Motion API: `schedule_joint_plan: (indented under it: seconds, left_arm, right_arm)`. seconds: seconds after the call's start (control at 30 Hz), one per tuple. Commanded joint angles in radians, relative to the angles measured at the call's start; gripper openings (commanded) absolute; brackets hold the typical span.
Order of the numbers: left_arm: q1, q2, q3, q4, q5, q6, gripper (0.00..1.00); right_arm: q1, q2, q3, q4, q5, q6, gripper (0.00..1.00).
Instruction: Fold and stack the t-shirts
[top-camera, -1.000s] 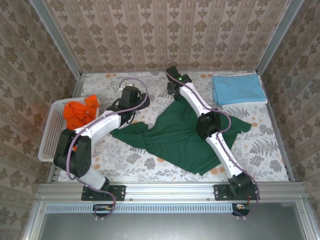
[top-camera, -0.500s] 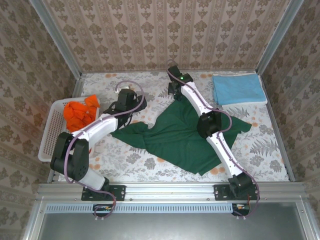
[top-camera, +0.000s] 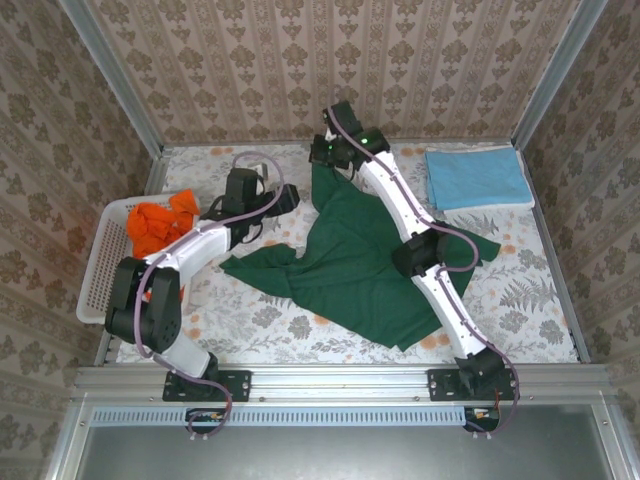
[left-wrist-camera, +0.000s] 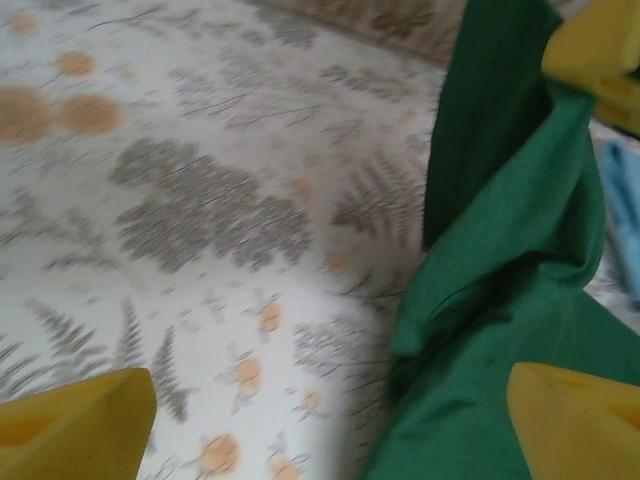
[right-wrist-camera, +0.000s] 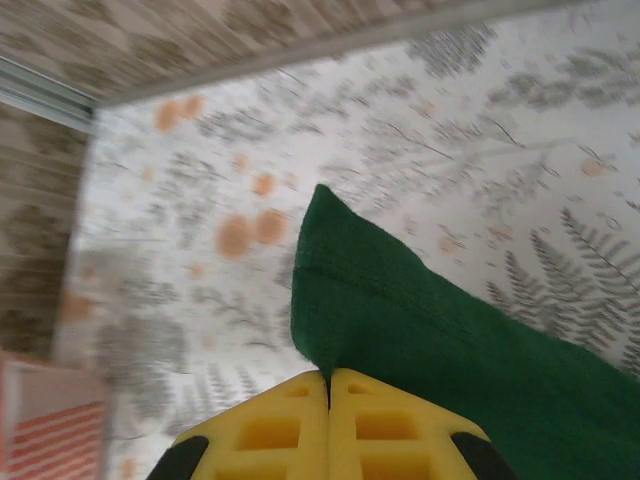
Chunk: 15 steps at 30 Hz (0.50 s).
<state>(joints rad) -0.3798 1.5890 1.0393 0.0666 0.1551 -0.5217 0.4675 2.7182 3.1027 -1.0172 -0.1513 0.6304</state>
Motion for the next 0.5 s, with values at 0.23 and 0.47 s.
schedule_joint_plan:
  seconds: [0.23,0.47]
  left_arm:
    - [0.053,0.261,0.264,0.213,0.472,-0.061,0.88]
    - [0.052,0.434,0.470,0.211,0.646,-0.049,0.81]
  right_arm:
    - [-0.034,-0.086,0.082,-0.007,-0.106,0.070,0.00]
    - [-0.052,-0.081,0.082,-0.032,-0.136,0.066,0.00]
